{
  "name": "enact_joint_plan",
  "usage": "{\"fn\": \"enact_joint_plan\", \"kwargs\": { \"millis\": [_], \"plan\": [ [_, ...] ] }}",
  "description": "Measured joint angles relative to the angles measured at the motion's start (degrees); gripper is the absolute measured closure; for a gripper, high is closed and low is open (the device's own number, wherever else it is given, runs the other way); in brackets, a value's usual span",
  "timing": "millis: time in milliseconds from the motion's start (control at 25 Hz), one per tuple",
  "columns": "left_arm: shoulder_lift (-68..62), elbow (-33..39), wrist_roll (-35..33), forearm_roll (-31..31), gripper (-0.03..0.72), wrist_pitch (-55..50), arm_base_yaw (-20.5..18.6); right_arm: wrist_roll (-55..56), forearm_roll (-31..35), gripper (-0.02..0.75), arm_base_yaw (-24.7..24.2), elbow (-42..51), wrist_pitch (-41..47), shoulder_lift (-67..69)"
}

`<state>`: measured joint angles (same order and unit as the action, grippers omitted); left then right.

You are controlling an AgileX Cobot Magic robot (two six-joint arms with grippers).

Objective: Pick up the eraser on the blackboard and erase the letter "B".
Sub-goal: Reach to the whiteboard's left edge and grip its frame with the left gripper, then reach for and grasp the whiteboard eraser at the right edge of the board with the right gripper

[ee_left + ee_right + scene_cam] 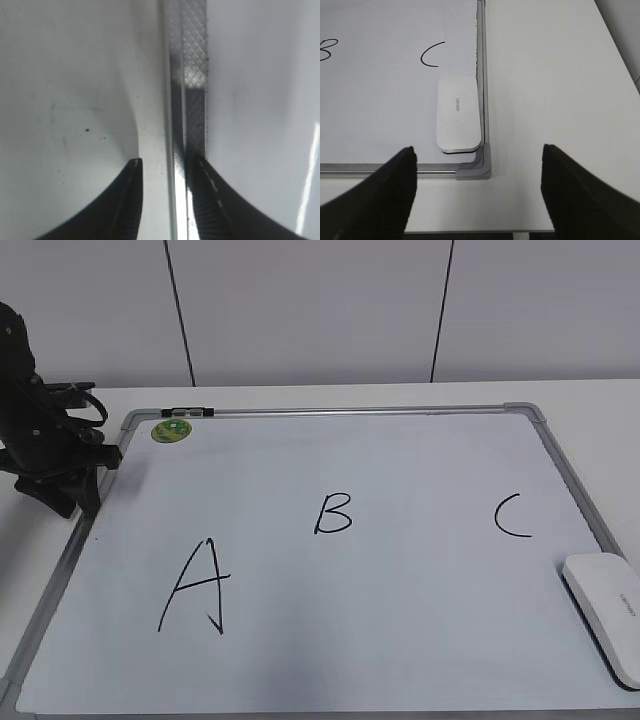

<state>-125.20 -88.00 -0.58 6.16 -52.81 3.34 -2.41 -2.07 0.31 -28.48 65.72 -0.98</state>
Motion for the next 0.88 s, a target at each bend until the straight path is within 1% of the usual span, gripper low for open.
{"fn": "enact_joint_plan", "kwargs": {
  "millis": [80,160,280,400,480,720,880],
  "plan": [
    [0.0,-0.14,0.0,0.0,0.43,0.0,0.0,0.0,0.0,0.164,0.0,0.0,0.0,0.0],
    [0.0,-0.14,0.0,0.14,0.458,0.0,0.0,0.0,0.0,0.164,0.0,0.0,0.0,0.0],
    [0.0,-0.14,0.0,0.72,0.552,-0.1,0.0,0.0,0.0,0.164,0.0,0.0,0.0,0.0],
    [0.0,-0.14,0.0,0.89,0.623,-0.1,0.0,0.0,0.0,0.164,0.0,0.0,0.0,0.0],
    [0.0,-0.14,0.14,0.89,0.635,-0.1,0.0,0.0,0.0,0.164,0.0,0.0,0.0,0.0],
    [0.0,-0.14,0.58,0.89,0.638,-0.1,0.0,0.0,0.1,0.164,0.0,-0.13,0.0,0.0],
    [0.0,-0.14,0.58,0.7,0.639,-0.1,0.0,0.0,0.1,0.164,0.0,-1.55,-0.23,4.75]
  ]
}}
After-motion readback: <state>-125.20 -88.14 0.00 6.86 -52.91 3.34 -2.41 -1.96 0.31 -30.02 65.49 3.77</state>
